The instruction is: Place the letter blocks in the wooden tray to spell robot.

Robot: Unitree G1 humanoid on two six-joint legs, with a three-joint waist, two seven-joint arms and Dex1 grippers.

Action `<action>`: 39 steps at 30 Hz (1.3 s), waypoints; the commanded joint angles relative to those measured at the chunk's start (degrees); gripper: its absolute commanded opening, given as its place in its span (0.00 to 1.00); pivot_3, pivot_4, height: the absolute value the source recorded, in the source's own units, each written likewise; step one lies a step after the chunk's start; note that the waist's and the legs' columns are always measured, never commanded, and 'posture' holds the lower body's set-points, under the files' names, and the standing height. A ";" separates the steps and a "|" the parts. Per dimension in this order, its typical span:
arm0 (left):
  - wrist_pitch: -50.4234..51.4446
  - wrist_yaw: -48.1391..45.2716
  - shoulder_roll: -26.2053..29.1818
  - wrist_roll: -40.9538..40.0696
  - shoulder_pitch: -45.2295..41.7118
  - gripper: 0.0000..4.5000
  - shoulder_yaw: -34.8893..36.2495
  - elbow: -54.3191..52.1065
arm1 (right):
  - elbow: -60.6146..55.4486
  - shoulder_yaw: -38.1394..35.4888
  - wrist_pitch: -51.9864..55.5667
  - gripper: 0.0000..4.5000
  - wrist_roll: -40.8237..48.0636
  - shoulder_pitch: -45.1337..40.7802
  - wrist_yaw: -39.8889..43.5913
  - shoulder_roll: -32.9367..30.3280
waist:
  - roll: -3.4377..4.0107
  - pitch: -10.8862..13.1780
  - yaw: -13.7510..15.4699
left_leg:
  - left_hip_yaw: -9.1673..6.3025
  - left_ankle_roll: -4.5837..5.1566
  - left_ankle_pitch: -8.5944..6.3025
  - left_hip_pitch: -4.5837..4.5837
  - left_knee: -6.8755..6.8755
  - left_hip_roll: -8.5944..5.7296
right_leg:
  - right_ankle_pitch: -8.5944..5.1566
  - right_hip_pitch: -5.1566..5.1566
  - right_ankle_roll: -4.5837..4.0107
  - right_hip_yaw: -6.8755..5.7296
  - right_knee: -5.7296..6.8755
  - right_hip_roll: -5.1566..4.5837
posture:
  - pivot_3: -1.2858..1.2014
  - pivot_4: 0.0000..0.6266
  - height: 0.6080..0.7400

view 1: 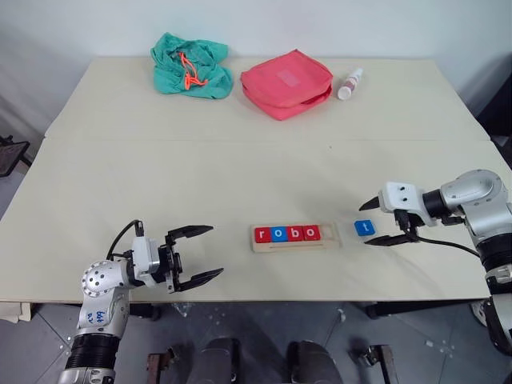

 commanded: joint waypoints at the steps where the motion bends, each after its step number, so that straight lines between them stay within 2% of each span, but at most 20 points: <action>1: 0.04 0.34 1.15 -0.93 0.65 1.00 1.07 -2.22 | 1.39 0.57 -0.69 0.71 -1.77 -0.65 0.44 0.13 | 0.00 0.00 0.01 | 0.00 0.00 0.00 0.01 0.00 0.00 | 0.00 0.01 0.00 0.00 0.00 0.00 | 0.52 0.24 1.00; 6: 0.01 0.38 1.36 -0.99 -0.22 1.00 0.64 -1.63 | 0.20 -0.35 1.24 0.35 -1.23 -0.69 -0.54 0.66 | -0.01 0.00 0.01 | -0.01 0.00 0.00 0.05 0.08 0.00 | 0.00 0.09 0.00 0.00 0.00 0.00 | 0.52 0.24 1.00; 7: 0.01 0.34 1.35 -0.98 -0.44 1.00 0.59 -1.46 | -0.81 -0.58 2.53 0.33 -1.15 -0.65 -0.95 0.59 | -0.01 0.00 0.00 | 0.00 0.00 0.00 0.06 0.08 0.01 | 0.00 0.10 0.00 0.01 0.00 0.00 | 0.52 0.24 1.00; 14: -0.10 -0.39 1.27 -0.83 -2.23 1.00 0.40 0.50 | -16.19 -4.89 19.61 0.33 5.68 1.20 -2.15 0.78 | 0.01 0.01 0.04 | 0.01 -0.01 -0.01 0.01 0.02 0.03 | 0.00 -0.02 0.00 0.02 0.03 0.01 | 0.52 0.24 1.00; 18: -0.46 -0.72 0.67 -0.49 -3.49 1.00 -0.06 1.84 | -28.42 -5.63 28.44 0.33 8.97 5.06 -2.04 -0.06 | 0.01 0.01 0.25 | -0.04 -0.01 -0.01 -0.01 0.01 0.01 | 0.00 -0.02 0.00 0.01 0.04 0.01 | 0.52 0.24 1.00; 27: -1.17 -0.89 0.06 -0.18 -5.12 1.00 -0.37 3.52 | -37.24 -3.13 34.86 0.33 9.58 7.90 -5.27 2.68 | 0.01 0.01 0.06 | -0.09 -0.02 -0.01 -0.08 0.03 -0.02 | 0.00 -0.06 0.00 -0.02 0.05 0.00 | 0.52 0.24 1.00; 39: -1.07 -0.01 0.52 -0.35 -2.61 1.00 0.28 1.49 | -32.07 -0.03 28.90 0.33 5.98 7.33 -4.94 2.89 | 0.01 0.01 0.05 | -0.09 -0.01 -0.01 -0.08 0.03 -0.02 | 0.00 -0.07 0.00 -0.03 0.06 0.00 | 0.52 0.24 1.00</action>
